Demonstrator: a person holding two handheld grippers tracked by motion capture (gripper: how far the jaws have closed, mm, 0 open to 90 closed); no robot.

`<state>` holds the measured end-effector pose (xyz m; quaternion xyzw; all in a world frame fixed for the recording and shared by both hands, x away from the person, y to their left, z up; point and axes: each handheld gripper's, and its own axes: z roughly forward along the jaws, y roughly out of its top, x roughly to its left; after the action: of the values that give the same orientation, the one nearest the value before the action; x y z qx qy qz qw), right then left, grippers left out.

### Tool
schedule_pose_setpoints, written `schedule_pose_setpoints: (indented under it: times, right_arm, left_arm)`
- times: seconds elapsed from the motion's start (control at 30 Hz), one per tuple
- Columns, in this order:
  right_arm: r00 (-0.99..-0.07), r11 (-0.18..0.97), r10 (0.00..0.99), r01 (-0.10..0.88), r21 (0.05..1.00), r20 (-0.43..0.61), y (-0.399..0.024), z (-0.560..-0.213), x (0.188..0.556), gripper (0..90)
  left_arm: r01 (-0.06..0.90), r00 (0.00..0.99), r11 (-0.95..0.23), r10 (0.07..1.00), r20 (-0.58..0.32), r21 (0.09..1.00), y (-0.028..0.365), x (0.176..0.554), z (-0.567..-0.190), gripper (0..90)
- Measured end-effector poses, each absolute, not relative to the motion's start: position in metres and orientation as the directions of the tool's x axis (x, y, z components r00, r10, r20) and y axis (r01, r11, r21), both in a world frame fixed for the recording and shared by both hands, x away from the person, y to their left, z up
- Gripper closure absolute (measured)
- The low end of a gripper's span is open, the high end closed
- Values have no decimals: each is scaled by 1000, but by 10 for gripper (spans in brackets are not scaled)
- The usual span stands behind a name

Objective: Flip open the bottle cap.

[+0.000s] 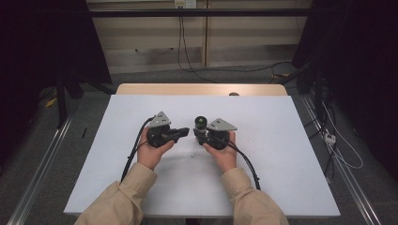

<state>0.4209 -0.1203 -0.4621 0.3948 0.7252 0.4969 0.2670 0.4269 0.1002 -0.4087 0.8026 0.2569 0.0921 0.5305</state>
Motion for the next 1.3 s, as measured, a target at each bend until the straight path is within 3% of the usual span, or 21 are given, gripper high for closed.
schedule_pose_setpoints:
  times: [1.3]
  right_arm:
    - [-548,196,836,309,931,5,-121,-462,421,534]
  left_arm:
    - [309,853,-349,512,-97,885,75,438,-409,900]
